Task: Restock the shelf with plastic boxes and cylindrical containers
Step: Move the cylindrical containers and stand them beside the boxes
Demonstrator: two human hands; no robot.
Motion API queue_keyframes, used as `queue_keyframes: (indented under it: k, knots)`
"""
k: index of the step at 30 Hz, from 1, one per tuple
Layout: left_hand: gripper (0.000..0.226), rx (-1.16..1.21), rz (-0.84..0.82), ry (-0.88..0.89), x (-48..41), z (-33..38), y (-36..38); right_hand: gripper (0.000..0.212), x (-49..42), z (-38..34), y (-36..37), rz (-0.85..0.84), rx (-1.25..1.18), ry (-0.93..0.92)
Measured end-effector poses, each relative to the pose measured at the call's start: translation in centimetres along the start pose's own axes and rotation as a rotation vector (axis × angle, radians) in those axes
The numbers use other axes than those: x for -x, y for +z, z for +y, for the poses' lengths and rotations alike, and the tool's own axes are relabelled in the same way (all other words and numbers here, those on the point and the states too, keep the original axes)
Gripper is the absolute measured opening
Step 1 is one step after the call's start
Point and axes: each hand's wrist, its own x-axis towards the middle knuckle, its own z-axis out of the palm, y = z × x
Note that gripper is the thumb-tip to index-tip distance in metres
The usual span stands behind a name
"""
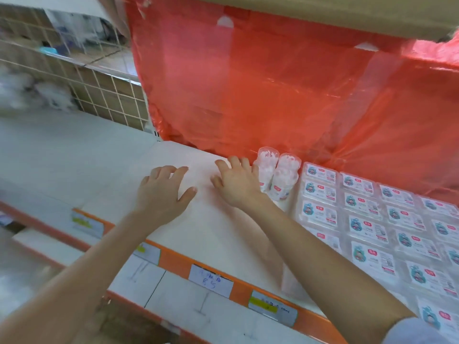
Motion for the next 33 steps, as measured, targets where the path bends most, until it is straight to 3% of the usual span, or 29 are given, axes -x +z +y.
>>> queue_keyframes:
  k: [8, 15, 22, 33]
  knots:
    - [0.054, 0.033, 0.018, -0.166, 4.1, -9.3, -2.0, 0.043, -1.9, -10.3, 1.8, -0.060, -0.057, -0.127]
    - [0.064, 0.075, 0.011, -0.186, 7.6, -20.1, -4.9, 0.042, -2.9, -22.6, 3.8, -0.044, -0.086, -0.159]
    - [0.053, 0.060, 0.042, -0.168, 10.0, -30.5, -7.3, 0.041, -4.0, -33.3, 5.4, -0.071, -0.107, -0.172]
    - [0.052, 0.067, 0.054, -0.307, 11.8, -39.7, -7.8, 0.042, -6.9, -43.3, 7.8, -0.139, -0.124, -0.290]
